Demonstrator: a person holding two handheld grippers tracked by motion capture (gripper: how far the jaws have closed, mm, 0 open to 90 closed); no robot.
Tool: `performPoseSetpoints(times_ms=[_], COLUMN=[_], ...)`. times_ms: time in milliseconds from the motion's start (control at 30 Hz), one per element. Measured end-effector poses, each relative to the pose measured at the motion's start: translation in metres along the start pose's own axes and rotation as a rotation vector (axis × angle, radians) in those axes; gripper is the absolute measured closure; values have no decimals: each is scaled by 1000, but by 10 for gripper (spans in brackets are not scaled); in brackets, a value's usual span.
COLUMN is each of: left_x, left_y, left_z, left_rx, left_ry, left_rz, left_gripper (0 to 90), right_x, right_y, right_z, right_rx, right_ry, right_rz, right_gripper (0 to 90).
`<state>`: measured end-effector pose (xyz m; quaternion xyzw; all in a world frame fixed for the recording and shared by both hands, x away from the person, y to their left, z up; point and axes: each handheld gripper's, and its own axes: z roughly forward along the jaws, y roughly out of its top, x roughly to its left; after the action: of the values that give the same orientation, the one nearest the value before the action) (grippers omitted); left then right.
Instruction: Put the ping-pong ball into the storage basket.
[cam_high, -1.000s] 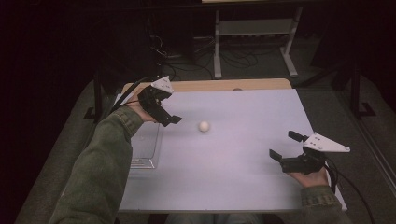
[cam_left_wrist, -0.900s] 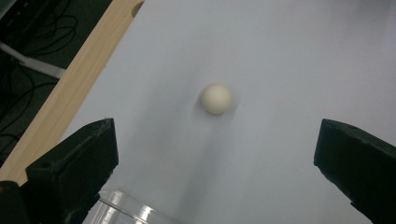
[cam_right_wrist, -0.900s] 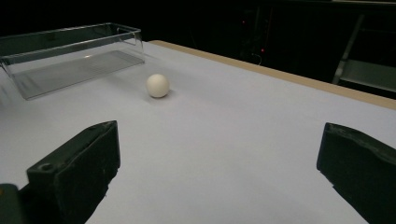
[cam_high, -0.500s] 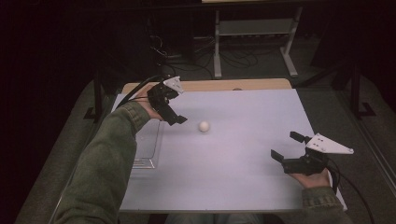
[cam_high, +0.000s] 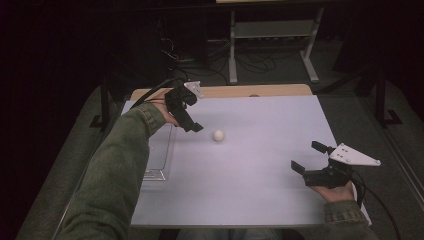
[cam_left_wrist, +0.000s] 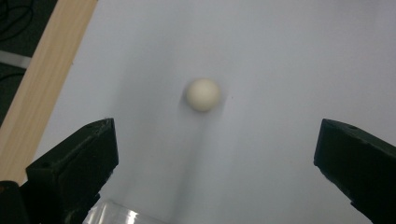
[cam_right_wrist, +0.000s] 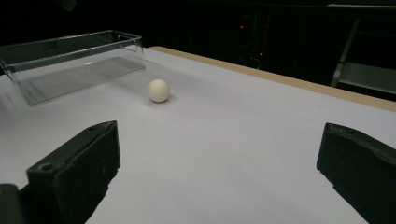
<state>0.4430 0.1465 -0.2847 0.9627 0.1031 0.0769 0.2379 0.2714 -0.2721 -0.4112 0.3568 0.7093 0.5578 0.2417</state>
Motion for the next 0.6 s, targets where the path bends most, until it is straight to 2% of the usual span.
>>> performPoseSetpoints(times_ms=[233, 300, 433, 600], left_x=[2, 2, 5, 7], left_y=[1, 2, 3, 4], left_z=[11, 13, 18, 26], left_rx=[36, 30, 31, 40], left_ry=[-27, -38, -88, -99], left_rz=[4, 9, 6, 21], left_gripper=[0, 0, 0, 0], right_x=[2, 2, 2, 2], right_y=[0, 0, 0, 0], right_z=[2, 2, 1, 1], right_rx=[11, 12, 11, 12], right_ry=[2, 5, 3, 3], right_rz=[-1, -7, -2, -5], right_gripper=[0, 0, 0, 0])
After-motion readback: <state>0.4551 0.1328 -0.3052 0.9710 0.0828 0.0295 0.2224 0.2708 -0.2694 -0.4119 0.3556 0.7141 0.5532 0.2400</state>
